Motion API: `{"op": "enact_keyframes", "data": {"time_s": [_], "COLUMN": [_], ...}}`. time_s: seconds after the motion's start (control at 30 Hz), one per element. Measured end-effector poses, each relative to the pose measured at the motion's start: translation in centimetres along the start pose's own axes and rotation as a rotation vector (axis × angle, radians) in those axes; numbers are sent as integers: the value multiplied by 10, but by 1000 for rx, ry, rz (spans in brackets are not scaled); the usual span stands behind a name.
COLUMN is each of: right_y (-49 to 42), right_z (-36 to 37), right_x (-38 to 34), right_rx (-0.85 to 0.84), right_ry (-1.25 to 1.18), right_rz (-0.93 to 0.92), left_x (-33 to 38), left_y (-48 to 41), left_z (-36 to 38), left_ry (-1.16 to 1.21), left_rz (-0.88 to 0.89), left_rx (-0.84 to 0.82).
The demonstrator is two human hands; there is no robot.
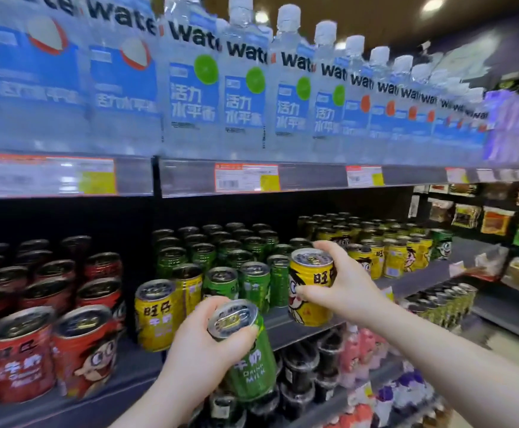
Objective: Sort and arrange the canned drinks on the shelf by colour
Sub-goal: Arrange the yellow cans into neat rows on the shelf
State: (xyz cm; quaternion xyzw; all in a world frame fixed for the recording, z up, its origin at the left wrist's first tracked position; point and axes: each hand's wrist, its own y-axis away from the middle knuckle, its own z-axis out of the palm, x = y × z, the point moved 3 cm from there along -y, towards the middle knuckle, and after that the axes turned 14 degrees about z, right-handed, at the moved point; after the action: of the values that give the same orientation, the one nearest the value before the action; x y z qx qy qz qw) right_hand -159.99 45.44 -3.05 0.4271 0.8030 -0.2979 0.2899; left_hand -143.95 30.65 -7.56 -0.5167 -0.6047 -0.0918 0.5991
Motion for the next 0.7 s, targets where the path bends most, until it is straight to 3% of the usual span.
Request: {"op": "enact_keyframes", "data": {"time_s": [0.37, 0.7], "right_y": [-147, -238], "right_z": [-87, -65], "right_x": [83, 112], "right_rx": [157, 92], "right_ry": [36, -26], "right_rz": [-25, 99], "left_x": [21, 17], "left_y": [-78, -92], "left_z": [122, 116], "left_ry": [-87, -158], "left_rz": [82, 36], "left_rx": [84, 228]}}
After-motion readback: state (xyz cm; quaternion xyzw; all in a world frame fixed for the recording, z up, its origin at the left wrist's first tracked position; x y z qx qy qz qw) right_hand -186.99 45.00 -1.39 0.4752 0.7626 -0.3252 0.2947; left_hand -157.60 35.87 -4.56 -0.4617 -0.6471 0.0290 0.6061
